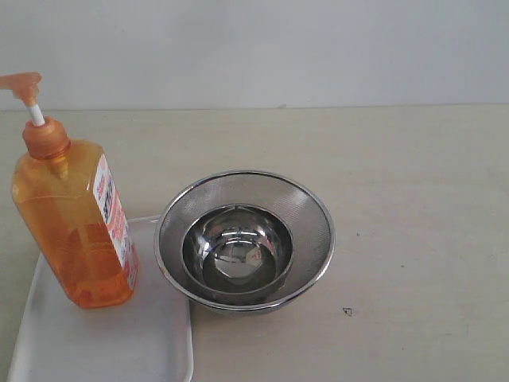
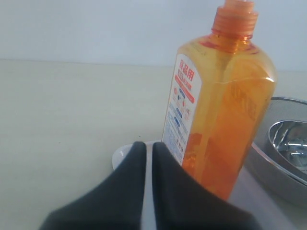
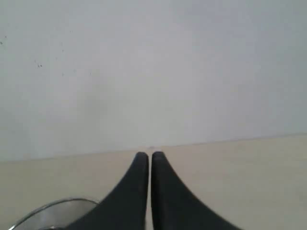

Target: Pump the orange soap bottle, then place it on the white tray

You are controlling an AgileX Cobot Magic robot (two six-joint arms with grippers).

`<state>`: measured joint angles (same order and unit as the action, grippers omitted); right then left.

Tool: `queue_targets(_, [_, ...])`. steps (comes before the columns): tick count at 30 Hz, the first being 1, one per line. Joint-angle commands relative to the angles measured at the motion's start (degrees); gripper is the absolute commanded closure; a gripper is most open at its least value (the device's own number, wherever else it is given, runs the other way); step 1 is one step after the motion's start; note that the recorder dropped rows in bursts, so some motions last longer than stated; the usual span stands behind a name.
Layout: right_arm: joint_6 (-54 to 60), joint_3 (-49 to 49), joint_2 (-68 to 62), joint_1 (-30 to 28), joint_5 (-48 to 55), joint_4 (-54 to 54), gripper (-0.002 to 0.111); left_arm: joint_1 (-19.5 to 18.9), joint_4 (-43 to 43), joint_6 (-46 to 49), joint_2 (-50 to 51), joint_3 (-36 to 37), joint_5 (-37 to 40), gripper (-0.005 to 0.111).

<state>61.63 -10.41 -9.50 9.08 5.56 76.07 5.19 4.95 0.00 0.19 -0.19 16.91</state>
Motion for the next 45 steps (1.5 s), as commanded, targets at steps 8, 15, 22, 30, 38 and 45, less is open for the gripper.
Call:
queue_targets(8, [2.99,1.67,6.92,-1.14,-2.53,-0.11,0.108,-0.2,-0.09,-0.65,-0.19,0.19,0.06,0.102])
queue_targets(15, [-15.01,1.71,6.92,-1.14,2.01,-30.23,0.108,-0.2,-0.09,-0.65,-0.19,0.19,0.06,0.102])
queue_targets(22, [-56.0,3.05,7.46,-1.14,6.03,-69.03,0.108,-0.2,-0.09,-0.65,-0.19,0.19,0.06,0.102])
queue_targets(30, [-58.53,10.41,9.5,-1.14,1.69,-72.45,0.108,-0.2,-0.09,-0.65,-0.19,0.19,0.06,0.102])
queue_targets(38, [-66.24,10.41,9.5,-1.14,9.7,-79.49,0.108,-0.2,-0.09,-0.65,-0.19,0.19,0.06,0.102])
queue_targets(45, [-65.68,10.41,9.5,-1.14,15.19,-82.78,0.108,-0.2,-0.09,-0.65,-0.19,0.19,0.06,0.102])
